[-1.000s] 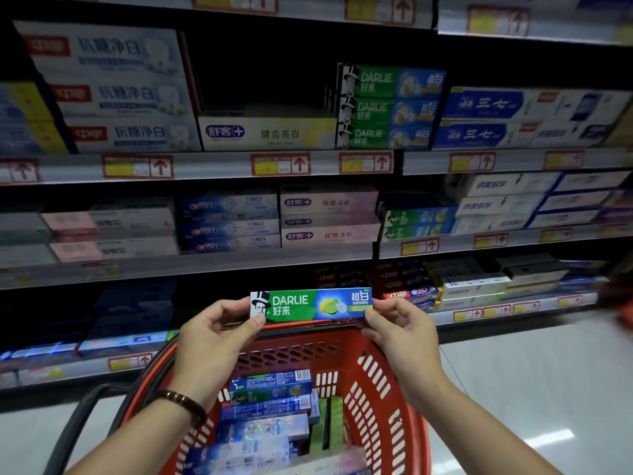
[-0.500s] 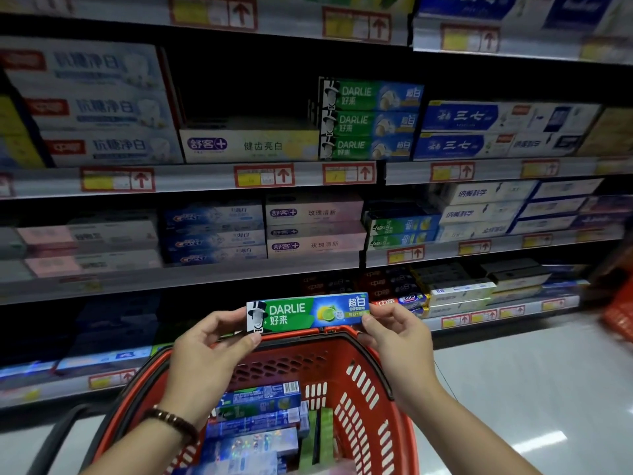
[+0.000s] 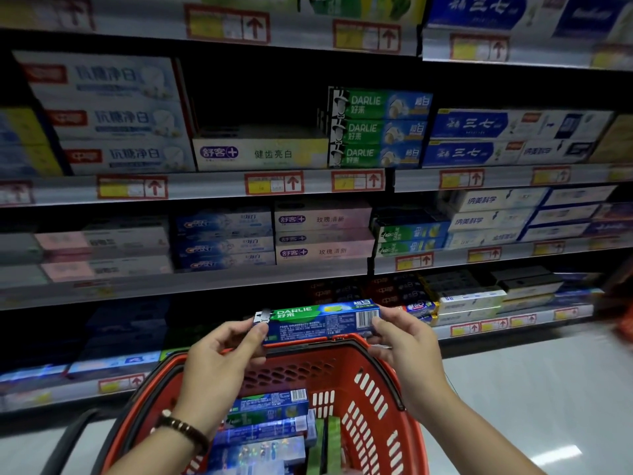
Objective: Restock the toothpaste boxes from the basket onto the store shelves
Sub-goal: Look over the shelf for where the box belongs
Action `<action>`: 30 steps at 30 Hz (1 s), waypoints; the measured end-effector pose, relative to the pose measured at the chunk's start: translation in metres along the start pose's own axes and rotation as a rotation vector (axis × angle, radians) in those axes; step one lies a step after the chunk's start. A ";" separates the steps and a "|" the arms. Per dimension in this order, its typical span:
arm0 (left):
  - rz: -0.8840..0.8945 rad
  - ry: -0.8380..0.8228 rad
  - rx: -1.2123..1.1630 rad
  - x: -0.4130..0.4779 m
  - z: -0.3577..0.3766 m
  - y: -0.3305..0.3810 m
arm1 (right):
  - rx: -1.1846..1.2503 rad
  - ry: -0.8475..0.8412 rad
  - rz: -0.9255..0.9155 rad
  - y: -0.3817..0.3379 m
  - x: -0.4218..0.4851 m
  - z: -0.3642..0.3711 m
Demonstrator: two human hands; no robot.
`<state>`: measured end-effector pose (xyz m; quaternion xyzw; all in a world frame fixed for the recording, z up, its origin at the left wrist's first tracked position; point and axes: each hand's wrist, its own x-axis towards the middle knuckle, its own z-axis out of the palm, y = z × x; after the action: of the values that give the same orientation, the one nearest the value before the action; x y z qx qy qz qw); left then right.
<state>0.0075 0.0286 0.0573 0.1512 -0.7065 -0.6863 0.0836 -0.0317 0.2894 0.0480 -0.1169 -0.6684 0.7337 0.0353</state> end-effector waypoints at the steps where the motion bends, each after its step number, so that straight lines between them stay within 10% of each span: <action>1: -0.009 -0.001 -0.005 0.000 -0.001 0.001 | -0.005 -0.014 -0.005 -0.001 -0.001 0.001; 30: 0.096 0.070 0.007 -0.025 0.019 0.025 | 0.037 0.144 -0.080 -0.018 -0.017 -0.004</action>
<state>0.0225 0.0548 0.0837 0.1412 -0.7122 -0.6732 0.1404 -0.0158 0.2917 0.0679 -0.1419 -0.6547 0.7336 0.1146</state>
